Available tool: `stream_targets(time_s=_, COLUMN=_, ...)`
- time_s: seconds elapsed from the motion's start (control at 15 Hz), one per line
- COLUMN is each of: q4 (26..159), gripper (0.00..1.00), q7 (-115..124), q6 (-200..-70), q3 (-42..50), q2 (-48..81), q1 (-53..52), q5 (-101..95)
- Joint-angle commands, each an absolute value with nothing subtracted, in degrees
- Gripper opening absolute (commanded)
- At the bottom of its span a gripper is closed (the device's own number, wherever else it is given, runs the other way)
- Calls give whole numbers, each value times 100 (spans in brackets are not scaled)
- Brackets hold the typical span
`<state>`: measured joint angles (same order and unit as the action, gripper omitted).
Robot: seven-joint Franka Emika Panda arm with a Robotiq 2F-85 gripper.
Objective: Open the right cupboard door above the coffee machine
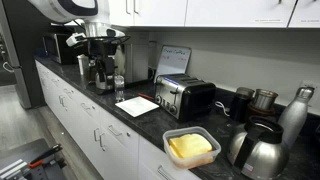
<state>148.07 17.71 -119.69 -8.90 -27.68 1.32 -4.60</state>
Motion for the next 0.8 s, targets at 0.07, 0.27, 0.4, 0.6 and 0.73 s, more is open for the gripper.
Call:
stream_targets(time_s=0.07, q4=14799, gripper=100, q7=1790, q6=-11956, q3=-837, q2=-2764, q1=78, q5=-487)
stream_targets(time_s=0.27, q4=14759, gripper=100, q7=1840, q6=-11978, q3=-854, q2=-2731, q1=89, q5=-498)
stream_targets(time_s=0.4, q4=14697, gripper=100, q7=1858, q6=-12190, q3=-875, q2=-2696, q1=84, q5=-529)
stream_targets(time_s=0.6, q4=14599, gripper=100, q7=1841, q6=-12962, q3=-930, q2=-2663, q1=46, q5=-581)
stream_targets(time_s=0.73, q4=14562, gripper=100, q7=1810, q6=-13441, q3=-999, q2=-2656, q1=16, q5=-633)
